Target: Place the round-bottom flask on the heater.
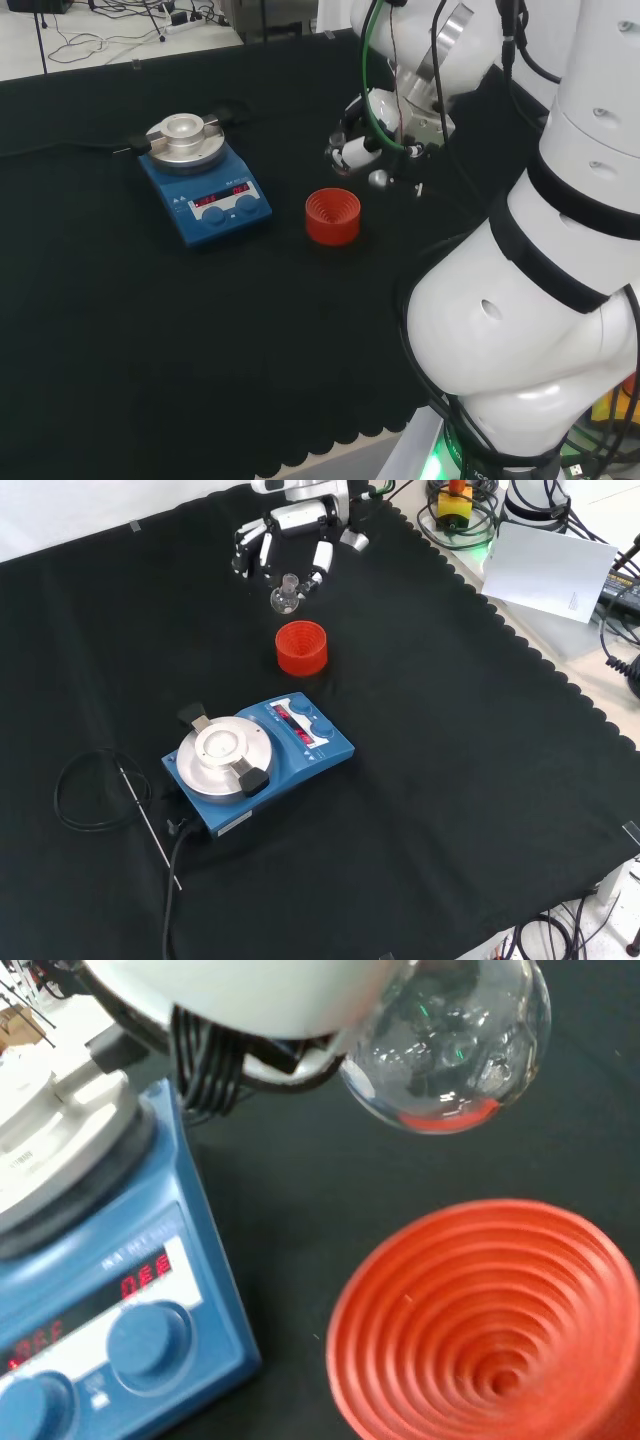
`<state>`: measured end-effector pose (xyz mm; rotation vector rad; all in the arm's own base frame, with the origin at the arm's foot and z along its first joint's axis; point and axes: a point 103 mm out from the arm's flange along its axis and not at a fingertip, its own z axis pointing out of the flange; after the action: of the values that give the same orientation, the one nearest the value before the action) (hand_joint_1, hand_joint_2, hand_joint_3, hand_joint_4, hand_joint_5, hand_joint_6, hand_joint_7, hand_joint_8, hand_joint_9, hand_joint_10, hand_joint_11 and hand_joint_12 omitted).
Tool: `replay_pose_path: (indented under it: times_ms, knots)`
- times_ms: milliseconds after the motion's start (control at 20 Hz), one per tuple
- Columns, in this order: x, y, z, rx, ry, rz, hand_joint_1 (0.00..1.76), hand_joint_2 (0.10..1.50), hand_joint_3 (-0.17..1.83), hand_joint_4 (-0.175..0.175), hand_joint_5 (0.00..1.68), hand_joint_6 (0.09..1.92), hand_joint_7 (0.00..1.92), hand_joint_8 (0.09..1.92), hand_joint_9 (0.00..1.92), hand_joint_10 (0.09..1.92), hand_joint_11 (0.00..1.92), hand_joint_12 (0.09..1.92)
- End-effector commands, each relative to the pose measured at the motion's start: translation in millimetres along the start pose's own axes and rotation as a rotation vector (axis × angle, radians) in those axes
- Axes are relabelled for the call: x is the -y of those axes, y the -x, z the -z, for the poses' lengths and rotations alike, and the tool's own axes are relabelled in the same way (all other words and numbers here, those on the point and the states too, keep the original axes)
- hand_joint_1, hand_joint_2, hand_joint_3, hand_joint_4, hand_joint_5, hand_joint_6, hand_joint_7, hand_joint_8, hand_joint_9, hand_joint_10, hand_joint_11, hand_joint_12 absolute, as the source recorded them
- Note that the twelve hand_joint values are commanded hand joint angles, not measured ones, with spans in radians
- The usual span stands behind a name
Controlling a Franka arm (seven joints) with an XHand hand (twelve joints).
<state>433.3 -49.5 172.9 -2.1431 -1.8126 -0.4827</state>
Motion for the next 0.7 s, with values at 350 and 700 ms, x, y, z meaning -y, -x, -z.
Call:
replay_pose_path:
  times_ms: [350, 700]
  knots:
    - [-54, -80, 13, -0.062, -0.020, 0.050, 1.13, 0.59, 0.86, 0.104, 1.20, 0.89, 0.34, 0.66, 0.57, 0.62, 0.13, 1.40]
    - [-91, -116, 1, -0.098, -0.064, 0.080, 1.13, 0.59, 0.86, 0.102, 1.21, 0.89, 0.34, 0.66, 0.57, 0.62, 0.13, 1.40]
